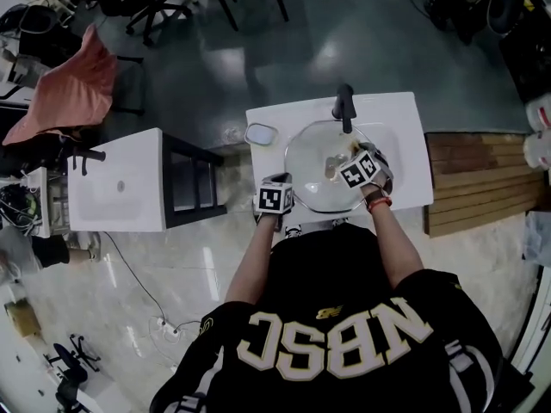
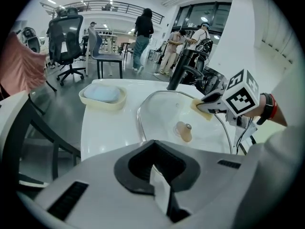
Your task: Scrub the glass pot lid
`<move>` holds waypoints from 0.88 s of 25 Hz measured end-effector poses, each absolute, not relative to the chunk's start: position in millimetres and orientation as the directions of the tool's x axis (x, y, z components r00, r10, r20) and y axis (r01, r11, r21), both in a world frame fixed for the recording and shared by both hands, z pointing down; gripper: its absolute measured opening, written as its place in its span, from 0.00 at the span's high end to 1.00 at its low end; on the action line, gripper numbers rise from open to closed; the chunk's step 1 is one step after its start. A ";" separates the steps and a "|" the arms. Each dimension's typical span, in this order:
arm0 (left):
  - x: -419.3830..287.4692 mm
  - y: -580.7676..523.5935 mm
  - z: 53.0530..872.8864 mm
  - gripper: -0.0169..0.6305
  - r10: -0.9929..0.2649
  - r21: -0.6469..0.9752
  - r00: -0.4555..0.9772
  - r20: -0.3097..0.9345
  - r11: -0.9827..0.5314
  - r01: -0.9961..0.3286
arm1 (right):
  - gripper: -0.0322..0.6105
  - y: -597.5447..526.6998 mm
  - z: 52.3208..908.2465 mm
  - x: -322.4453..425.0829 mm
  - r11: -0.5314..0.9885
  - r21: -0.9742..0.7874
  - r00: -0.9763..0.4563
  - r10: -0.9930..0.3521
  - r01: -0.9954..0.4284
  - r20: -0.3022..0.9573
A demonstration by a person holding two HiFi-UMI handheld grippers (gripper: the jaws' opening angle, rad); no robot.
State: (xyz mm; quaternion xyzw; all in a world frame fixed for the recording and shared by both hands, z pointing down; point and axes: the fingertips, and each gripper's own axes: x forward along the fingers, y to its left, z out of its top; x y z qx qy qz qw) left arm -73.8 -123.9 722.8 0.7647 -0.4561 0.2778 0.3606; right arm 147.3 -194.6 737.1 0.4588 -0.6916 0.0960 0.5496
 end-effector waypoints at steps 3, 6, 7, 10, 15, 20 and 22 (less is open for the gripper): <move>-76.7 -123.9 722.6 0.95 -0.493 0.305 0.438 0.752 -0.329 -0.894 | 0.86 -177.4 736.4 151.0 0.574 0.344 0.021 -0.494 -0.743 0.869; -75.5 -123.3 722.4 0.95 -0.492 0.327 0.453 0.744 -0.323 -0.888 | 0.86 -159.4 736.0 155.1 0.579 0.317 0.017 -0.463 -0.751 0.886; -74.8 -123.5 722.5 0.95 -0.492 0.333 0.457 0.741 -0.322 -0.886 | 0.86 -152.9 736.8 155.2 0.590 0.305 0.015 -0.444 -0.747 0.896; -75.3 -124.2 723.7 0.95 -0.492 0.330 0.456 0.742 -0.324 -0.887 | 0.86 -131.5 740.1 147.3 0.645 0.251 -0.007 -0.369 -0.722 0.929; -71.9 -123.9 723.5 0.95 -0.492 0.329 0.461 0.738 -0.335 -0.883 | 0.86 -94.3 742.6 121.0 0.697 0.115 -0.104 -0.264 -0.708 0.959; -70.5 -124.1 721.6 0.95 -0.492 0.327 0.462 0.738 -0.338 -0.883 | 0.86 -71.2 742.4 85.0 0.757 0.063 -0.178 -0.232 -0.651 0.956; -71.2 -124.1 721.9 0.95 -0.492 0.324 0.459 0.739 -0.337 -0.884 | 0.86 -66.8 743.5 67.8 0.770 0.037 -0.217 -0.226 -0.637 0.950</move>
